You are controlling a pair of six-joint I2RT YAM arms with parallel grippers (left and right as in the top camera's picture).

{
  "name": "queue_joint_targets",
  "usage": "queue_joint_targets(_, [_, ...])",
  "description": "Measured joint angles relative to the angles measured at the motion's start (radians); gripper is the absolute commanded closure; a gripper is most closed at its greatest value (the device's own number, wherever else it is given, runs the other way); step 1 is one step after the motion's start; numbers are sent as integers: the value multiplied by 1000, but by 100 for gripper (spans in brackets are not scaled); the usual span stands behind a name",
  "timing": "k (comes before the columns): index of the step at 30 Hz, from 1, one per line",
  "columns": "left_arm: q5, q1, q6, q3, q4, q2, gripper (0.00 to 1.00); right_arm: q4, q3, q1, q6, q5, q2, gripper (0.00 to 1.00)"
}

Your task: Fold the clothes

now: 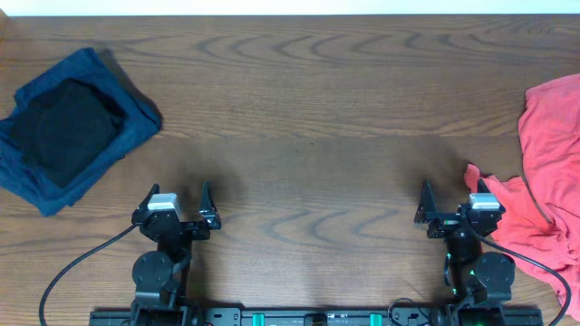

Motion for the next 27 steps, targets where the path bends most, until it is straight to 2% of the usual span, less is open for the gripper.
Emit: queue_joint_targets(27, [16,0,0,0,0,0,2,0,0,0,0,0,0,1])
